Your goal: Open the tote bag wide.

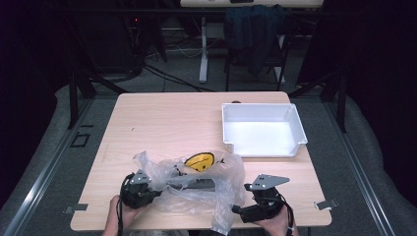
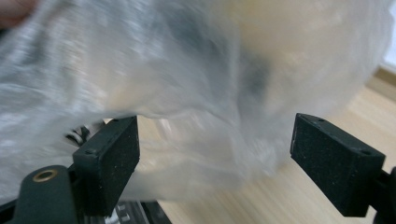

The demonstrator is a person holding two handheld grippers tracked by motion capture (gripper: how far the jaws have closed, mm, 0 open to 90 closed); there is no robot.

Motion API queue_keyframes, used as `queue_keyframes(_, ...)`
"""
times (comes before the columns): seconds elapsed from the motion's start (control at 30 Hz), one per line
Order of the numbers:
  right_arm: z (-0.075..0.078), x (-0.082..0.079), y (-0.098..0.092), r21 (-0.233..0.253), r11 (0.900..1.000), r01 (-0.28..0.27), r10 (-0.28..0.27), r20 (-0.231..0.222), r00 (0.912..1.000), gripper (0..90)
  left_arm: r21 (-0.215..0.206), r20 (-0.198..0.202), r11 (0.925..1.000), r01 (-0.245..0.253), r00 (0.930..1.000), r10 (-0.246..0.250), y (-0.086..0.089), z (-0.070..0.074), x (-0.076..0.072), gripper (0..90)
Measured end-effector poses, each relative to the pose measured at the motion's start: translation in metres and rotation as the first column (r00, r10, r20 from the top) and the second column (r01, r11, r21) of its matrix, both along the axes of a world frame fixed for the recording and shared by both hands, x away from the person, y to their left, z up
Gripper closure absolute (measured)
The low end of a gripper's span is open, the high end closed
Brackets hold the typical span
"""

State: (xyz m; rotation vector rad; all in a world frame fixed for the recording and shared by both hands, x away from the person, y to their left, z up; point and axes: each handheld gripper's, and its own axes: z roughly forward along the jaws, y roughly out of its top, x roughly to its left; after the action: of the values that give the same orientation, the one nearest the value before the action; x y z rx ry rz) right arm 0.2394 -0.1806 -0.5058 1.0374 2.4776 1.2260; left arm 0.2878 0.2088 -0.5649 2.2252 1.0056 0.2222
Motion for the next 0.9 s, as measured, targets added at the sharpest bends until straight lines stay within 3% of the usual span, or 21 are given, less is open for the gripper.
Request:
queue_keyframes(0.03, -0.001, 0.001, 0.003, -0.016, 1.000, 0.019, -0.019, 0.012, 0.9998, 30.5, -0.001, 0.001, 1.0000, 0.002, 1.0000, -0.002, -0.001, 0.000, 0.001, 81.2)
queue_keyframes(0.1, -0.008, 0.008, 0.010, -0.055, 0.995, 0.082, -0.080, 0.047, 0.9957, 56.2, -0.004, 0.004, 1.0000, 0.002, 1.0000, -0.002, -0.001, -0.001, 0.002, 80.7)
queue_keyframes(0.17, -0.016, 0.019, 0.013, -0.083, 0.987, 0.137, -0.134, 0.050, 0.9898, 77.4, -0.013, 0.005, 0.9999, -0.004, 1.0000, 0.004, 0.000, -0.001, 0.003, 79.9)
queue_keyframes(0.23, -0.024, 0.028, 0.011, -0.067, 0.982, 0.176, -0.174, 0.035, 0.9841, 87.1, -0.011, 0.012, 0.9999, -0.002, 0.9999, 0.003, 0.002, 0.000, 0.004, 79.8)
queue_keyframes(0.37, -0.037, 0.040, 0.005, -0.084, 0.970, 0.227, -0.228, -0.005, 0.9736, 89.7, -0.007, 0.000, 1.0000, -0.004, 1.0000, 0.004, 0.005, -0.001, 0.006, 83.1)
queue_keyframes(0.6, -0.060, 0.051, 0.002, -0.211, 0.941, 0.263, -0.284, -0.075, 0.9559, 90.0, 0.021, -0.006, 0.9997, -0.011, 0.9999, 0.011, 0.006, -0.002, 0.008, 85.6)
queue_keyframes(0.67, -0.059, 0.050, 0.003, -0.204, 0.945, 0.255, -0.275, -0.076, 0.9586, 89.9, 0.020, 0.002, 0.9996, -0.019, 0.9998, 0.019, 0.007, -0.003, 0.008, 82.9)
queue_keyframes(0.7, -0.059, 0.049, 0.003, -0.205, 0.946, 0.251, -0.271, -0.073, 0.9599, 89.9, 0.008, -0.009, 0.9998, -0.019, 0.9998, 0.019, 0.011, 0.000, 0.008, 77.5)
queue_keyframes(0.8, -0.056, 0.046, 0.005, -0.199, 0.951, 0.235, -0.254, -0.072, 0.9646, 89.8, -0.006, -0.022, 0.9997, -0.025, 0.9995, 0.024, 0.016, 0.006, 0.006, 49.0)
queue_keyframes(0.83, -0.055, 0.045, 0.005, -0.193, 0.952, 0.237, -0.254, -0.068, 0.9648, 89.8, -0.029, -0.019, 0.9986, -0.045, 0.9988, 0.044, 0.021, 0.014, 0.001, 42.3)
queue_keyframes(0.9, -0.054, 0.044, 0.005, -0.189, 0.954, 0.235, -0.250, -0.062, 0.9662, 89.8, -0.049, -0.021, 0.9980, -0.040, 0.9990, 0.039, 0.028, 0.023, -0.004, 34.3)
